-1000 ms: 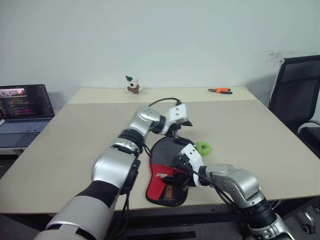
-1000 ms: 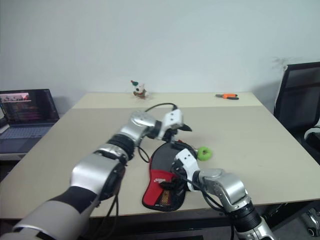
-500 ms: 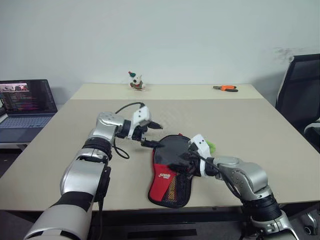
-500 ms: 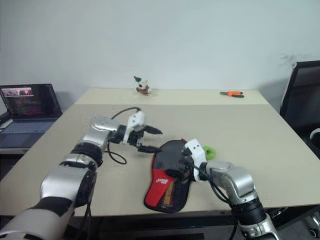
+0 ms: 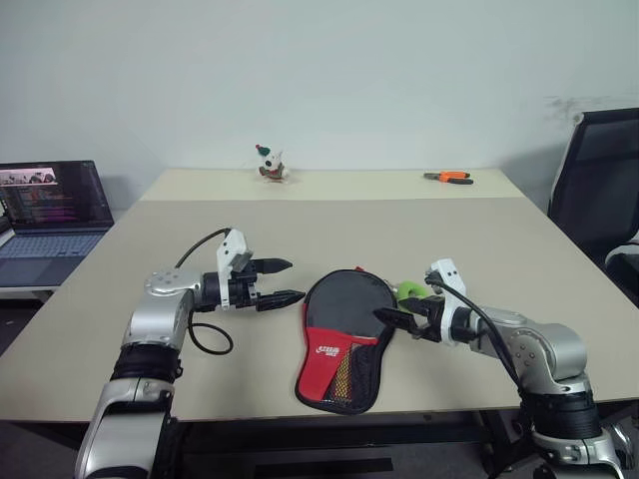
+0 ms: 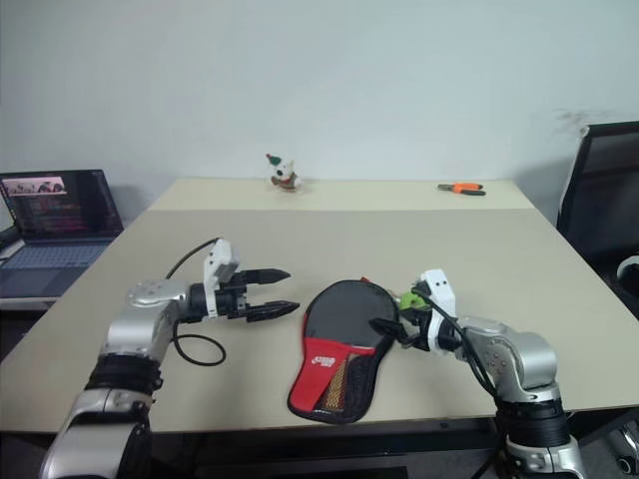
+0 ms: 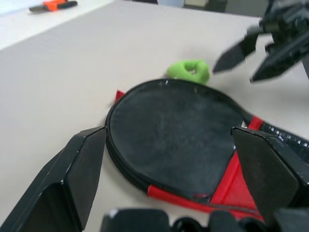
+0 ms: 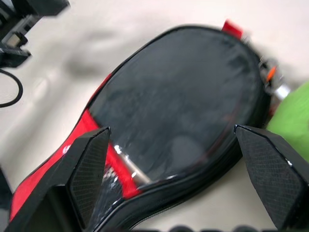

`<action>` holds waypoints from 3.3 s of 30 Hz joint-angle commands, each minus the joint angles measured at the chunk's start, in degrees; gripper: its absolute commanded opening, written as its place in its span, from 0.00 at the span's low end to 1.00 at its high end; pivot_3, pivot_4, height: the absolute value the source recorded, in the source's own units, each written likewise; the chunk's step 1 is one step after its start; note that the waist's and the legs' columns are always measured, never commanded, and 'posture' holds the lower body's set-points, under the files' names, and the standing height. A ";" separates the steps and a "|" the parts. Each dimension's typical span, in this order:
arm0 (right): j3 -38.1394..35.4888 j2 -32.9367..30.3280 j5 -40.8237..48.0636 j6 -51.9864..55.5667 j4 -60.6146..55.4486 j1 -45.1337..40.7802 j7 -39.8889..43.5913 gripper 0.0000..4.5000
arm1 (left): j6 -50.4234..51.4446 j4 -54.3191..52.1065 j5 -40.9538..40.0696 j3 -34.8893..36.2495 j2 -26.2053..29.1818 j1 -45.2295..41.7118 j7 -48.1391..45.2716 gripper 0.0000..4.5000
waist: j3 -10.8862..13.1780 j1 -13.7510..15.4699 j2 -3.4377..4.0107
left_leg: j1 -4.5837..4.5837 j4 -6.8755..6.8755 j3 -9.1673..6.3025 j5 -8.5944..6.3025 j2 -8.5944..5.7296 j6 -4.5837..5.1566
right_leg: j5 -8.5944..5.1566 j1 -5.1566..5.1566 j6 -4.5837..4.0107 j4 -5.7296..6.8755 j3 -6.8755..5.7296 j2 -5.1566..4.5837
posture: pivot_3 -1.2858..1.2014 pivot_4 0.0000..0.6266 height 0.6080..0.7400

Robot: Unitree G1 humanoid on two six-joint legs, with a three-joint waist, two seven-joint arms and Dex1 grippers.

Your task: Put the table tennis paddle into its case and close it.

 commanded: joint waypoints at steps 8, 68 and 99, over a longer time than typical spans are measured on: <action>4.11 3.30 -5.43 -6.69 12.58 -2.81 -4.28 1.00 | 4.56 -9.15 -4.03 0.27 2.57 3.27 4.62 0.99 | 0.00 -0.08 0.00 | 0.04 0.02 0.15 0.00 -0.02 0.00 | 0.01 0.03 0.01 0.02 -0.02 0.06 | 0.52 0.24 1.00; 19.81 -22.56 -26.28 -40.21 16.24 -9.12 16.22 1.00 | -31.16 42.70 16.52 -15.14 -14.89 -18.83 8.79 0.99 | 0.04 1.12 0.02 | -0.05 0.05 0.34 -0.07 -0.27 0.11 | -0.04 -0.02 0.17 -0.14 -0.07 0.30 | 0.52 0.24 1.00; 20.45 -19.77 -35.81 -50.04 27.20 -11.46 26.74 0.01 | -32.48 42.91 18.97 -16.44 -17.47 -16.98 4.89 1.00 | 0.03 1.31 0.03 | 0.01 0.09 0.33 -0.06 -0.22 0.11 | 0.03 0.02 0.04 -0.05 -0.09 0.17 | 0.52 0.24 1.00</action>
